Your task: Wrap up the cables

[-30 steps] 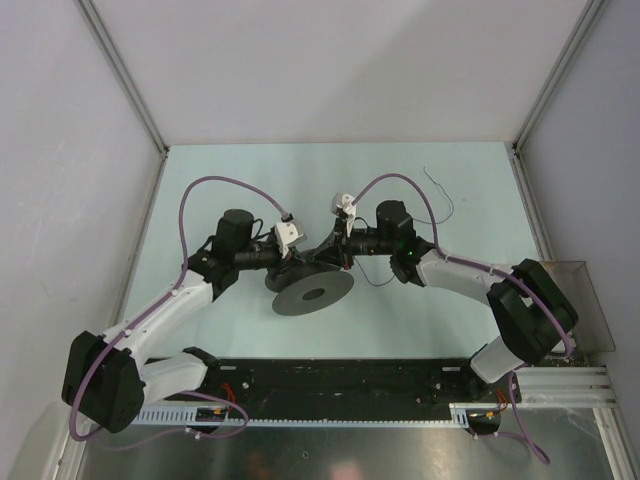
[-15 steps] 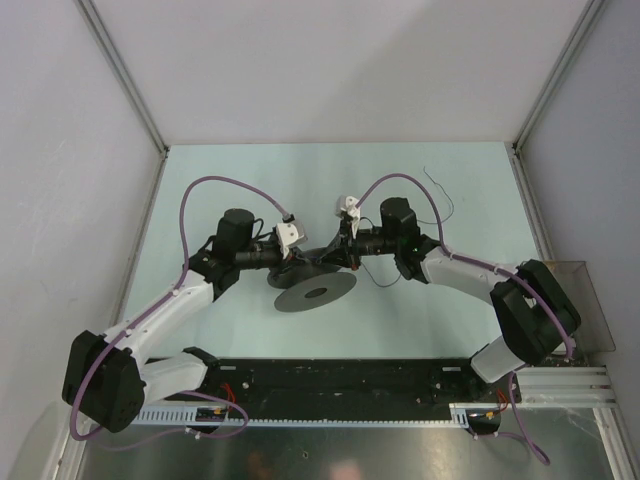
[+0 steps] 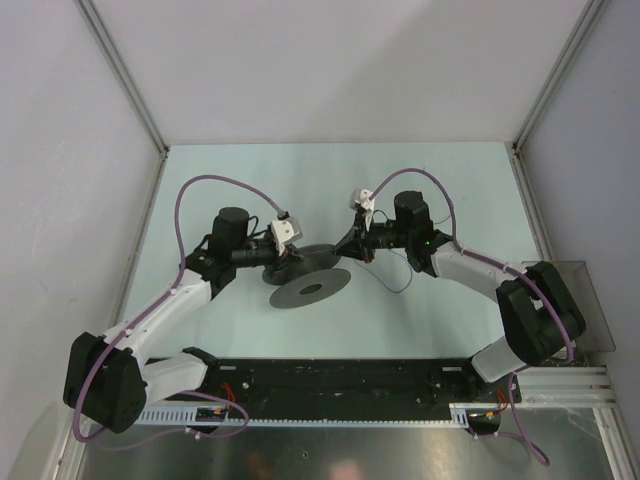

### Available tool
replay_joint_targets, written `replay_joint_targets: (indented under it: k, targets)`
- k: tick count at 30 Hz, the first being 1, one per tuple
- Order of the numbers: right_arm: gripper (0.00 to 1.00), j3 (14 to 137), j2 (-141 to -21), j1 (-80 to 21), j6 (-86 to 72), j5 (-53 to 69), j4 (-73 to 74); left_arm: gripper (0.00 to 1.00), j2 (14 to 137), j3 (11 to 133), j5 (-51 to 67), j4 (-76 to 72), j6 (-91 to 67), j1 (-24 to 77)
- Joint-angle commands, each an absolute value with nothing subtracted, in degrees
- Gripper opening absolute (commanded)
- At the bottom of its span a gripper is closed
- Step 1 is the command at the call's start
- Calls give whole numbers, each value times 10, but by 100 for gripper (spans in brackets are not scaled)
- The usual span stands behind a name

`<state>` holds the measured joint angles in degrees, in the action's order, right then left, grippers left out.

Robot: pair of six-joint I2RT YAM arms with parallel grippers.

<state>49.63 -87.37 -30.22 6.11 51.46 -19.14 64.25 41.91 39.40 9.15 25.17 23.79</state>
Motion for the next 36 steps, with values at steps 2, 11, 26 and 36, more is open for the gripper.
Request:
replay_joint_targets:
  k: [2,11,26,36]
  targets:
    - [0,498,-850,-288,73,487,-180,0,628,436,391,96,266,226]
    - [0,498,-857,-318,60,477,-212,25,643,457,412,97,243,230]
    - [0,499,-864,-328,38,465,-245,54,665,473,386,101,254,232]
    - [0,501,-871,-332,3,450,-295,62,674,482,379,102,250,231]
